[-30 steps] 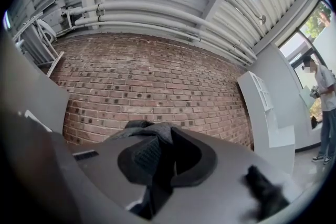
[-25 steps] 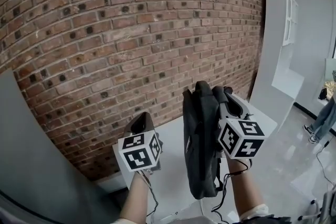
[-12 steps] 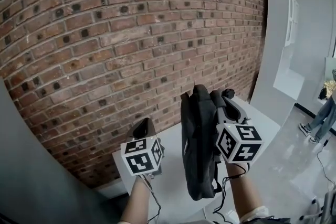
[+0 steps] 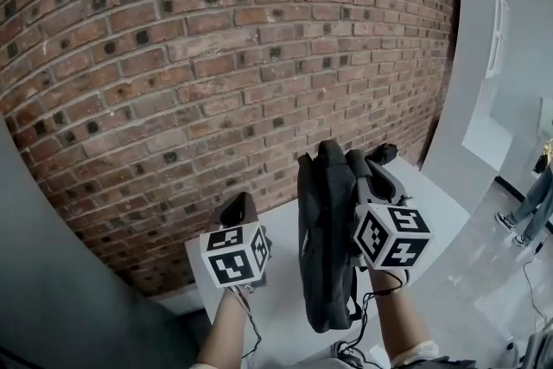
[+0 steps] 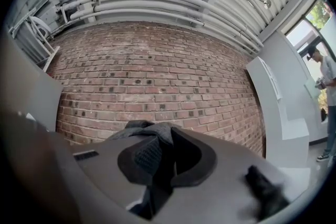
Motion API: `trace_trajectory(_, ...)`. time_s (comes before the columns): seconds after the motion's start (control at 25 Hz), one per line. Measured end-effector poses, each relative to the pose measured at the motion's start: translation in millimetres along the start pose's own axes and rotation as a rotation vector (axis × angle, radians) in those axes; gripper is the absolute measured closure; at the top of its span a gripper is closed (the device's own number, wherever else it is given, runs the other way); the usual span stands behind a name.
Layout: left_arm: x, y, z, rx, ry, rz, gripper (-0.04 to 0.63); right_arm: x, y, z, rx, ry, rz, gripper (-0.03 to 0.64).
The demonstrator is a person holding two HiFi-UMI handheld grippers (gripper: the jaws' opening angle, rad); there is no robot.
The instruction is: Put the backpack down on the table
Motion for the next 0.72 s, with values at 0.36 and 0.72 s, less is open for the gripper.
trace_trajectory(0.36,3.8,-17.4,-11.2,-0.122,0.023,-0.010,0.583,1.6,-42.6,-20.1,-0.128,0.006,0.009,0.575)
trace_trajectory(0.72,4.1,-22.7,-22.5,-0.252,0.047,-0.017,0.583,-0.6,-78.1,-25.4,-0.286,0.011,0.017,0.575)
Point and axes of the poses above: the fingertips, and each gripper's own axes: y backward along the fingers, z to its left, x out of its underside, the point moved 3 cm from there along y, backward along the fingers, and after that the axes turned 2 degrees about y, right-handed, at the moved point
